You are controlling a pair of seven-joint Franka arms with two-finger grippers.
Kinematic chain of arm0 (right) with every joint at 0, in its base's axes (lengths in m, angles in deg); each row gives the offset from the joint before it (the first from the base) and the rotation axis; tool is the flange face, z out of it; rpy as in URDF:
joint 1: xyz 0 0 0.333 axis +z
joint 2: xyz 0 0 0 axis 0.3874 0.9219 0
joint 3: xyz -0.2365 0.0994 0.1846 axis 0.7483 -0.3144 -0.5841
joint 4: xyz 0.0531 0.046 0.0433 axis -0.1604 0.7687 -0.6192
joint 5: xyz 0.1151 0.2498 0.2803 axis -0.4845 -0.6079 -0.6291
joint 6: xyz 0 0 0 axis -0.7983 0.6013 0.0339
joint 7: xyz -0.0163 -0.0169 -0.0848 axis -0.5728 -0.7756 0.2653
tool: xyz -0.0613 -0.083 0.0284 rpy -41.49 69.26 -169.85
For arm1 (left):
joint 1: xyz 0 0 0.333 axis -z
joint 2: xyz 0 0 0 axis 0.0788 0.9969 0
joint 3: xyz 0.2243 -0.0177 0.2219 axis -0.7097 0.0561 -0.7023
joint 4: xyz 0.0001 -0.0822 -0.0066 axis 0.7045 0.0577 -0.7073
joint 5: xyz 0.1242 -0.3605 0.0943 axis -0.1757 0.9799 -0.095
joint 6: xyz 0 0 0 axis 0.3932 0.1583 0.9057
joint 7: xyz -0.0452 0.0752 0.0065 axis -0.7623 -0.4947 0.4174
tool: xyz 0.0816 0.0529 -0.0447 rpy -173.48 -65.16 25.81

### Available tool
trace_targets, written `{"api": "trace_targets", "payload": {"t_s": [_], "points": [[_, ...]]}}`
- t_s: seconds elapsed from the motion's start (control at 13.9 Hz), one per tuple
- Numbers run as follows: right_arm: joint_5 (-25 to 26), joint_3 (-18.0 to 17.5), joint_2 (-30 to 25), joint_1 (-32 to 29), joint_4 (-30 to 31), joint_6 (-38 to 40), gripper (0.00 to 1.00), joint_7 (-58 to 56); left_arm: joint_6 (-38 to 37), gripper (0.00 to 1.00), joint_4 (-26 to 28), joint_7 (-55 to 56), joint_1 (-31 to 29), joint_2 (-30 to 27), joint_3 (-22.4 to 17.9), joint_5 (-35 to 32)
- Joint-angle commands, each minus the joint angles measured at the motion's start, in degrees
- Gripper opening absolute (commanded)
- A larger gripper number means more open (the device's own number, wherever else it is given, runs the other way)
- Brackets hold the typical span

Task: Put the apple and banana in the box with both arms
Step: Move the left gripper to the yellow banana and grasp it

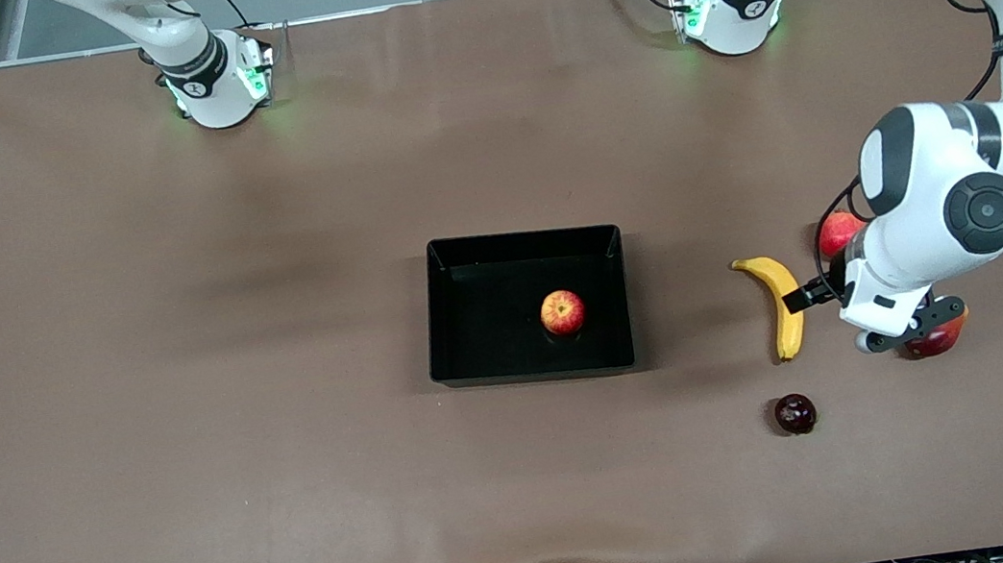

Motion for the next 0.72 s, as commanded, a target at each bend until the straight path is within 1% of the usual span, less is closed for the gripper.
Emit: {"api": "trace_targets", "payload": {"t_s": [0.0,0.07,0.14,0.22,0.29,0.43,0.5,0.57,0.65], "points": [[0.6,-0.3,0.7,1.3,-1.0,0.8,1.00,-0.4,9.7,1.00,8.4,-7.3,-2.4,-0.5,0.8,-0.7],[0.8,-0.3,0.7,1.1,-1.1,0.8,1.00,-0.4,11.9,1.00,10.1,-8.6,-2.9,-0.1,0.8,-0.7],[2.2,-0.3,1.1,0.9,-1.0,0.3,1.00,0.1,12.5,0.99,10.9,-8.7,-3.0,0.7,0.8,-0.7],[3.4,-0.3,1.2,0.9,-1.3,-0.5,1.00,0.1,13.1,0.95,11.4,-8.8,-3.0,1.4,0.8,-0.8],[4.9,-0.3,1.1,1.5,-1.3,-1.5,1.00,0.1,15.1,0.94,12.4,-9.0,-3.0,2.1,0.8,-0.8],[4.5,-0.4,1.6,0.9,-0.9,-3.3,1.00,0.1,19.6,0.92,14.0,-8.9,-3.0,3.5,0.8,-0.8],[4.3,-0.4,1.5,1.9,-0.9,-3.1,1.00,0.2,20.4,0.88,14.0,-8.9,-2.9,4.4,0.8,-0.8],[4.3,-0.5,1.3,2.0,-1.0,-3.0,1.00,0.0,20.9,0.81,14.0,-8.9,-2.9,4.9,0.8,-0.8],[4.3,-0.5,0.5,2.9,-1.0,-2.5,1.00,0.2,21.3,0.60,14.0,-9.0,-2.8,5.5,0.8,-0.8]]}}
